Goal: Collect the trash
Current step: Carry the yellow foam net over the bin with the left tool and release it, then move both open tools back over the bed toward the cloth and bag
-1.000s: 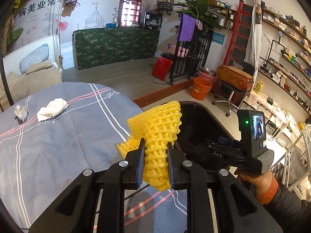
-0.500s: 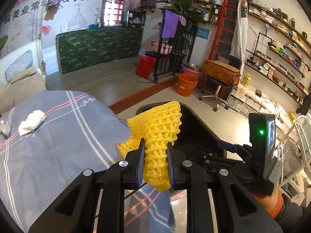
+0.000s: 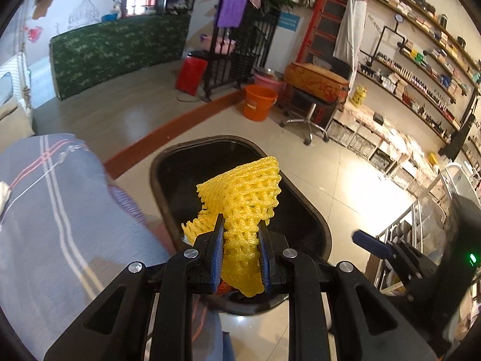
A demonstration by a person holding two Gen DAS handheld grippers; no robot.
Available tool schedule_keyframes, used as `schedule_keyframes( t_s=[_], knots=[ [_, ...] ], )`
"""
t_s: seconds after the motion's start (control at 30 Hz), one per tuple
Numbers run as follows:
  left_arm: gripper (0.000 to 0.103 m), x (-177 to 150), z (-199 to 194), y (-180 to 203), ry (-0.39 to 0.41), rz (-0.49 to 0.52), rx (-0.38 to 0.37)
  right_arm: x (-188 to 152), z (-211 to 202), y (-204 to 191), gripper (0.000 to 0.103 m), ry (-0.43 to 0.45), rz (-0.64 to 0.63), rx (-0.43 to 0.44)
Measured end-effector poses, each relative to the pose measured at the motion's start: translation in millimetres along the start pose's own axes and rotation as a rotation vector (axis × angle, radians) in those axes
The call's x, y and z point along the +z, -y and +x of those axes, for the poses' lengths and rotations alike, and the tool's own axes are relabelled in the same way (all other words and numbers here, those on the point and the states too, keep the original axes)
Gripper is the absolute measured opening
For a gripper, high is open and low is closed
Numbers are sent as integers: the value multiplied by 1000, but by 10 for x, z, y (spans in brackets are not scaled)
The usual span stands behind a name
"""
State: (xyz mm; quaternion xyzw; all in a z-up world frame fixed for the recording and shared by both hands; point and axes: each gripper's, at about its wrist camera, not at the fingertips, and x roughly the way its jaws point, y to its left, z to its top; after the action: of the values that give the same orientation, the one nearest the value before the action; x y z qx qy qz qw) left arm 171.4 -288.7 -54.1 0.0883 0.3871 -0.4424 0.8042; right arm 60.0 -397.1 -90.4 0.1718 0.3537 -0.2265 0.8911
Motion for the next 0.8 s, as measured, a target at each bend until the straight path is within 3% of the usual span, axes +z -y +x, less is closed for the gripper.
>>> schedule_keyframes(
  t_s=[0.33,0.43,0.47,0.5,0.7,0.8],
  knots=[
    [22,123,392,122,-96,35,23,-50,31,193,80,-18,40,-28],
    [46,119,403,149,-107,41,29,-66,61,208,80,-26,47,-25],
    [62,129,382,144,-95,40,36,-75,79,210,80,-30,51,-22],
    [71,113,318,128,-67,40,40,-75,80,215,80,-32,53,-21],
    [87,85,51,15,10,34,107,-33,156,161,81,-53,45,-24],
    [88,61,-96,-75,34,1,111,-17,172,106,86,-52,41,-22]
  ],
)
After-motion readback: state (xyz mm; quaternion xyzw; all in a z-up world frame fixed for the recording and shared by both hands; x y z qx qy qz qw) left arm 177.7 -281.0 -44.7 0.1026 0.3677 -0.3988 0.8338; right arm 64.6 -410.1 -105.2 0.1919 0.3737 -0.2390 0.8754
